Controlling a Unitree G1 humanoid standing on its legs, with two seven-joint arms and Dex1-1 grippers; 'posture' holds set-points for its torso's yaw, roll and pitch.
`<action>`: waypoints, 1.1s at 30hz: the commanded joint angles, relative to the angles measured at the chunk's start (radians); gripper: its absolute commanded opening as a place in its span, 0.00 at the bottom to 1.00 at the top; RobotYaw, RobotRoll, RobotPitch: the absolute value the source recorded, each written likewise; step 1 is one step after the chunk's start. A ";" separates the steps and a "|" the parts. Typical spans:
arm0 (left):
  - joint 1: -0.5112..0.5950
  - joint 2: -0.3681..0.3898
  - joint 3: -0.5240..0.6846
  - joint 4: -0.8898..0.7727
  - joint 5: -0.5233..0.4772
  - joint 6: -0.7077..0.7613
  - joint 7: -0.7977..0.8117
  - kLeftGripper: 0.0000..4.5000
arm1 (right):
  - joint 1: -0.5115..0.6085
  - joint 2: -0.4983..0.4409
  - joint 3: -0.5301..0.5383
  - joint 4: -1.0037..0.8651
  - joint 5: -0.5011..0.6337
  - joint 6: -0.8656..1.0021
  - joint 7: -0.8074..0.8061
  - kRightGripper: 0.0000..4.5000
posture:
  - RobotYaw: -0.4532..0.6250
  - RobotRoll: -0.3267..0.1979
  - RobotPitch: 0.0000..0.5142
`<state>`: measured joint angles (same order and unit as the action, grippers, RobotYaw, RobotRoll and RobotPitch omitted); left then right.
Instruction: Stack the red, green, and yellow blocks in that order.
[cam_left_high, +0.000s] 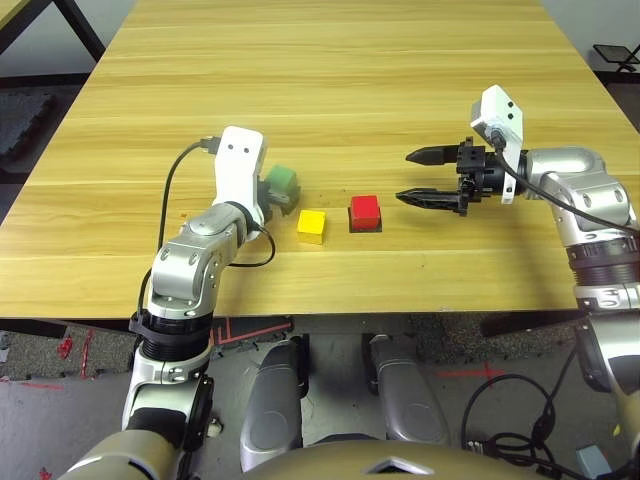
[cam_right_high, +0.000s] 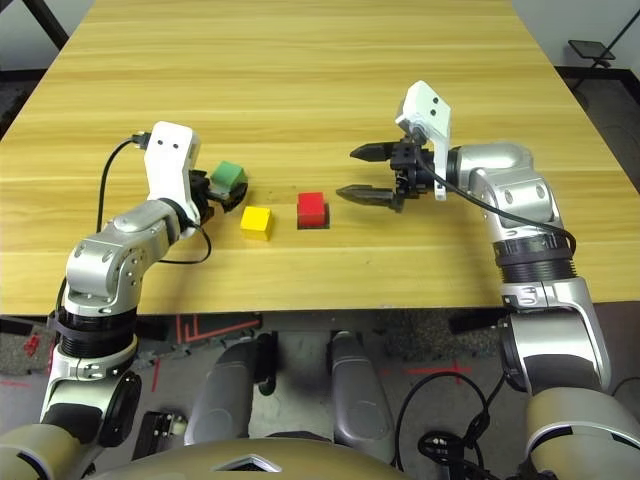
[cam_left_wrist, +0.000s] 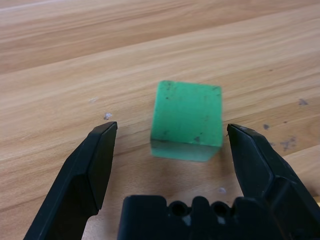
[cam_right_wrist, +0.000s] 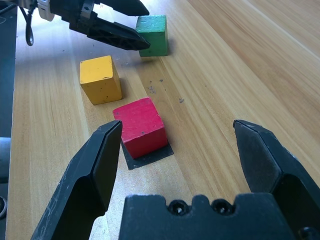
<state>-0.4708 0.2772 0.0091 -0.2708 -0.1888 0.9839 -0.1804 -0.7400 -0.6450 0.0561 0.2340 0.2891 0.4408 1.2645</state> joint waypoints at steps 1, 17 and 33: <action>0.014 0.010 -0.010 0.053 0.019 -0.048 -0.009 1.00 | 0.016 0.000 0.006 -0.020 0.011 -0.006 -0.001 0.99 | 0.75 0.64 0.38; -0.022 -0.026 0.017 0.113 -0.004 -0.116 -0.032 0.64 | 0.007 0.018 0.010 0.010 0.004 -0.028 -0.012 1.00 | 0.76 0.65 0.38; -0.128 0.198 -0.011 0.103 -0.107 -0.264 -0.407 0.46 | -0.048 0.041 0.024 0.112 -0.017 -0.091 0.000 1.00 | 0.79 0.67 0.35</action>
<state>-0.5884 0.4531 0.0176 -0.1457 -0.2628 0.7474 -0.5081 -0.7811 -0.6048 0.0698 0.3291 0.2836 0.3724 1.2569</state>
